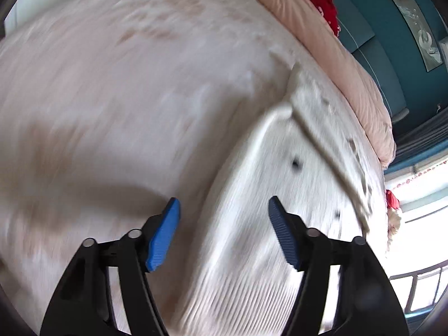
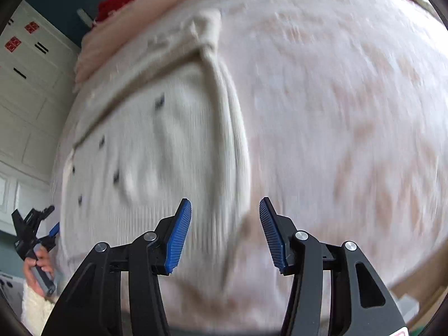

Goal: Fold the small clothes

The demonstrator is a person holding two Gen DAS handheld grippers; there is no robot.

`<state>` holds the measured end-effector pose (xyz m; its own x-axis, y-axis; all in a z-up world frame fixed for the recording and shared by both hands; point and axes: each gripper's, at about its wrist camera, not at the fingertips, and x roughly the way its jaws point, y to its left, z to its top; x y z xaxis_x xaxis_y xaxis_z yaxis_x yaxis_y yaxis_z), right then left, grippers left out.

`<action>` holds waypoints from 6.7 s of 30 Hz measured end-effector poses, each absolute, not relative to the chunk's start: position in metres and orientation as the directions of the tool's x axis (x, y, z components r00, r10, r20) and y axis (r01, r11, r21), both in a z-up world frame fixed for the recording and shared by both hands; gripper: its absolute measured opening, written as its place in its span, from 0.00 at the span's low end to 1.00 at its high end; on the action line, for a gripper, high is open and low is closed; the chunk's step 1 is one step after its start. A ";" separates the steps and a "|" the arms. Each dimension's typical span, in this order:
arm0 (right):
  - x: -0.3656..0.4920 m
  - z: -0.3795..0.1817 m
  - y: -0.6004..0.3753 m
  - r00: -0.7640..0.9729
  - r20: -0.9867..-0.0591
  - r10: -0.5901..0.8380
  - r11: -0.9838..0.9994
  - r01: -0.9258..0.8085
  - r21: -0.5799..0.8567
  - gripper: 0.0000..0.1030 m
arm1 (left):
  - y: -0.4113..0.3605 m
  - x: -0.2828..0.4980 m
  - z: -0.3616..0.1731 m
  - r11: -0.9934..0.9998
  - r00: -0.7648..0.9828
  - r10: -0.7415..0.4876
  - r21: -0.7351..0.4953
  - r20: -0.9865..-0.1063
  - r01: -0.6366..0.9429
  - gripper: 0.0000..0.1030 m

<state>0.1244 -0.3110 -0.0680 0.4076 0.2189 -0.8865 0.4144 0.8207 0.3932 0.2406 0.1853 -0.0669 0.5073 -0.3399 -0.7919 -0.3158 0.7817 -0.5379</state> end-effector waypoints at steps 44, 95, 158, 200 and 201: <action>-0.055 0.018 -0.233 0.248 -0.845 0.473 0.874 -0.011 0.486 0.07 | 0.167 0.019 0.016 0.786 0.232 -0.562 -0.600 -0.794 -0.147 0.05; 0.271 -0.068 -0.370 0.499 -0.862 0.096 0.846 0.415 0.334 0.17 | 0.097 0.382 -0.053 0.929 0.428 -0.232 -0.329 -0.874 -0.168 0.14; 0.142 -0.082 -0.376 0.467 -0.883 0.032 0.837 0.470 0.279 0.09 | -0.009 0.338 -0.075 0.978 0.479 -0.203 -0.197 -0.854 0.064 0.65; 0.123 -0.057 -0.360 0.709 -0.648 0.280 0.510 0.462 0.726 0.08 | 0.156 0.234 -0.065 0.587 0.571 -0.438 -0.702 -0.694 -0.403 0.20; 0.118 -0.045 -0.359 0.710 -0.652 0.266 0.541 0.450 0.711 0.08 | 0.160 0.226 -0.053 0.603 0.566 -0.449 -0.702 -0.691 -0.379 0.19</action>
<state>0.1176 -0.3590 -0.0451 0.7100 0.2662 -0.6519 0.4497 0.5410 0.7107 0.2264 0.1598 -0.0532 0.5663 -0.4489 -0.6912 -0.3787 0.6031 -0.7020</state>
